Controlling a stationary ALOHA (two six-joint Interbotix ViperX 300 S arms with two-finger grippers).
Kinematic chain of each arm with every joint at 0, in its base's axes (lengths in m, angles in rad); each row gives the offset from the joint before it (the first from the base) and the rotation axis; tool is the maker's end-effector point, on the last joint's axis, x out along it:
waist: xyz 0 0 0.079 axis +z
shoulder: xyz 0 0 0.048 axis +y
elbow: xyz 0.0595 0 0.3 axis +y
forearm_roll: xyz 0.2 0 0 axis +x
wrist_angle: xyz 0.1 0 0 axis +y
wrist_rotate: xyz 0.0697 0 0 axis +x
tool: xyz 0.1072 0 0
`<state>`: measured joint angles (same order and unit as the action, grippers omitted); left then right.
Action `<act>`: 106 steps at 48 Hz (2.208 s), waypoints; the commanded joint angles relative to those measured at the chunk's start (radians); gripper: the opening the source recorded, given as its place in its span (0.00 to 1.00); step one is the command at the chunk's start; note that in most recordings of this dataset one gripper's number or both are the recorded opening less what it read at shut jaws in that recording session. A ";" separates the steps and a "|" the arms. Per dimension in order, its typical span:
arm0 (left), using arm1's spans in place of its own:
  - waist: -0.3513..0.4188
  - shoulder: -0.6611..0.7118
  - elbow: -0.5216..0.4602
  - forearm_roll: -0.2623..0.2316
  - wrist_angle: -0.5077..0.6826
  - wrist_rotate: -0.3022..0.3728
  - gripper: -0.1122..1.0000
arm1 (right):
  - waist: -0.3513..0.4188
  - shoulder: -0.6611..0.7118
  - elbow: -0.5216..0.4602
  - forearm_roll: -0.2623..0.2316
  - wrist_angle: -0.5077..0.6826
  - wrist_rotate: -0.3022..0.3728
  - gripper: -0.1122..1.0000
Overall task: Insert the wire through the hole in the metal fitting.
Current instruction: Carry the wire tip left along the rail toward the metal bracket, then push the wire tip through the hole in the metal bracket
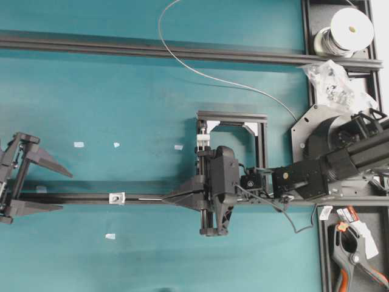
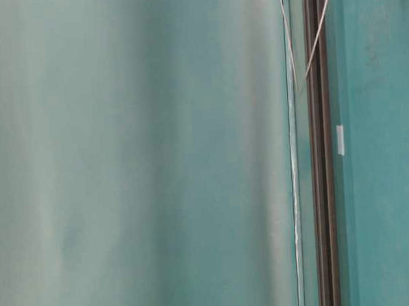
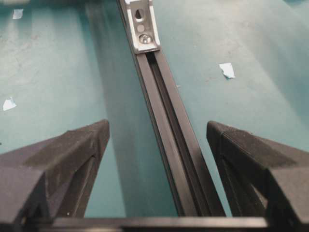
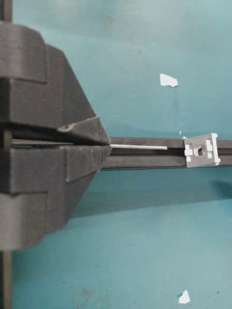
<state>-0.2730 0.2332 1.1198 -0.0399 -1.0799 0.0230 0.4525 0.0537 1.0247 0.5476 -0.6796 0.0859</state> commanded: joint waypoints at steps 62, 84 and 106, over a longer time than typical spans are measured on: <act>-0.005 -0.017 -0.026 -0.002 -0.005 0.002 0.86 | 0.000 0.058 -0.067 0.003 -0.077 -0.031 0.09; -0.005 -0.017 -0.026 -0.002 -0.005 0.002 0.86 | -0.018 0.069 -0.077 0.003 -0.078 -0.043 0.09; -0.005 -0.017 -0.026 -0.002 -0.005 0.002 0.86 | -0.023 0.074 -0.084 0.002 -0.078 -0.058 0.09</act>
<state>-0.2730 0.2332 1.1014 -0.0414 -1.0799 0.0230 0.4310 0.1350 0.9603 0.5492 -0.7486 0.0307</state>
